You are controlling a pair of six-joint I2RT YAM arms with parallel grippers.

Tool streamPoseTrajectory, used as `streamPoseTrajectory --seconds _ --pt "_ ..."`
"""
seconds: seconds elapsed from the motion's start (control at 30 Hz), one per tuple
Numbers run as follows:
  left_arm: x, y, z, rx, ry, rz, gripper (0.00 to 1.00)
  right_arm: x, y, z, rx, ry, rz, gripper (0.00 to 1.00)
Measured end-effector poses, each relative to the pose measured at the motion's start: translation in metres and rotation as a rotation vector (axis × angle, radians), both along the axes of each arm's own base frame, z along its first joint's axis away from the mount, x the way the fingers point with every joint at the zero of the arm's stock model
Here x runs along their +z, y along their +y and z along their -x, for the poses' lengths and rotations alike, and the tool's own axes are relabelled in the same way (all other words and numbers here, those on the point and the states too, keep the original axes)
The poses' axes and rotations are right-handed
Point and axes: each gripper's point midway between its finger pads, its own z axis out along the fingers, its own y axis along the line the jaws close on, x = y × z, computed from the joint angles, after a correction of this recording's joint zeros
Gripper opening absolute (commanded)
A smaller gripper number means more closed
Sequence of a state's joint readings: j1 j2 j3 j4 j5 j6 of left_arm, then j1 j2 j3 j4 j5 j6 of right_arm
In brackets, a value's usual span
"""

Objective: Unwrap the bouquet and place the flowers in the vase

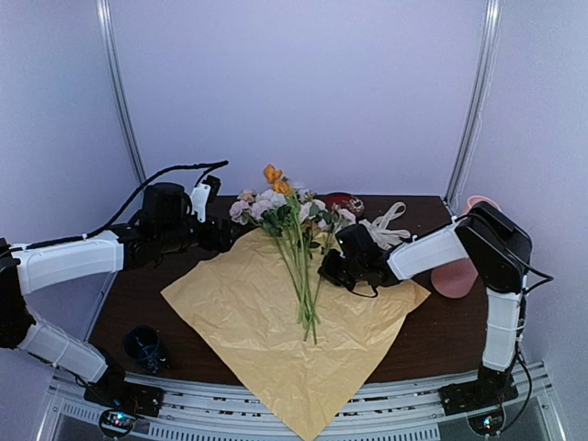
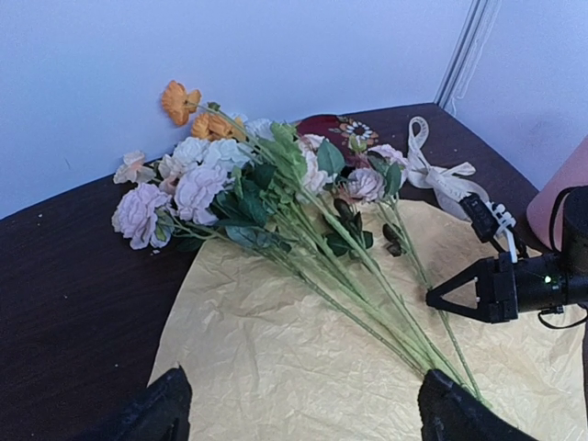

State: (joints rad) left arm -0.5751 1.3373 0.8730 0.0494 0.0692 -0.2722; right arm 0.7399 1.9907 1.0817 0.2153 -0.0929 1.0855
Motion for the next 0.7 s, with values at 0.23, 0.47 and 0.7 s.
streamPoseTrajectory --seconds 0.23,0.47,0.7 --pt "0.0 0.003 -0.002 0.021 -0.005 -0.01 0.88 0.025 -0.009 0.003 -0.014 -0.044 0.002 0.0" --pt "0.008 0.008 -0.002 0.038 -0.039 -0.011 0.89 0.115 -0.02 0.006 0.002 -0.231 -0.062 0.0" --pt "0.043 -0.013 0.024 -0.098 -0.128 0.068 0.88 0.227 -0.031 0.04 0.112 -0.549 -0.105 0.0"
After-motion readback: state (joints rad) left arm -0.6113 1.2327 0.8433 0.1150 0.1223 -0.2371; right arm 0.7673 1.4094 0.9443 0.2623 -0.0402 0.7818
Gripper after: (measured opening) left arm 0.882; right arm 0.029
